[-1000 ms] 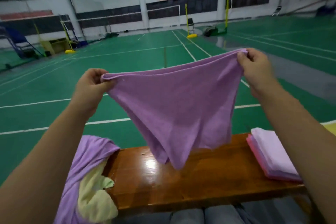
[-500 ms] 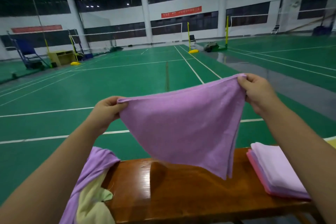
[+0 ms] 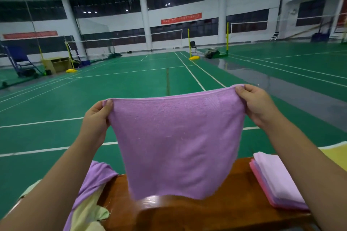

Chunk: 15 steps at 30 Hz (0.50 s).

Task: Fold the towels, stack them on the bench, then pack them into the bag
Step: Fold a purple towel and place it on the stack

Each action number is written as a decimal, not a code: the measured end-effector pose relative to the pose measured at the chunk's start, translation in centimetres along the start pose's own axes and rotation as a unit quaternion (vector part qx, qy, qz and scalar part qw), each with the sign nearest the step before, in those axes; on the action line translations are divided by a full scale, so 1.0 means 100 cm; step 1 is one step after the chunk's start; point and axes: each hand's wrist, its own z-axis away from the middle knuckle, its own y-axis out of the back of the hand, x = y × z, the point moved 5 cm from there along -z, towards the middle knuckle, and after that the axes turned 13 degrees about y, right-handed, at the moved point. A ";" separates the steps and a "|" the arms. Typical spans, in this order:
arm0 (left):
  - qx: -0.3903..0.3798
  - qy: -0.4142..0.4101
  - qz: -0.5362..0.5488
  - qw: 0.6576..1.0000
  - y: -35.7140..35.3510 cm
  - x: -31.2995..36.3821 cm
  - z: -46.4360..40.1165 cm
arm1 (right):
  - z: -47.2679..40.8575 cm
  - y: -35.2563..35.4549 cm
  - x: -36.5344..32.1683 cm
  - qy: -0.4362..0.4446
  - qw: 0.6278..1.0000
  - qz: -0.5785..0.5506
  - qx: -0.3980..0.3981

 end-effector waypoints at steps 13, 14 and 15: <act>0.080 0.031 0.002 0.996 0.001 -0.017 0.013 | 0.017 -0.003 0.011 -0.052 0.992 -0.100 0.051; 0.088 0.021 0.001 0.996 0.001 -0.015 0.017 | 0.018 0.000 0.010 -0.052 0.987 -0.141 0.053; 0.094 0.009 0.001 0.995 0.000 -0.014 0.021 | 0.020 0.001 0.008 -0.052 0.980 -0.183 0.050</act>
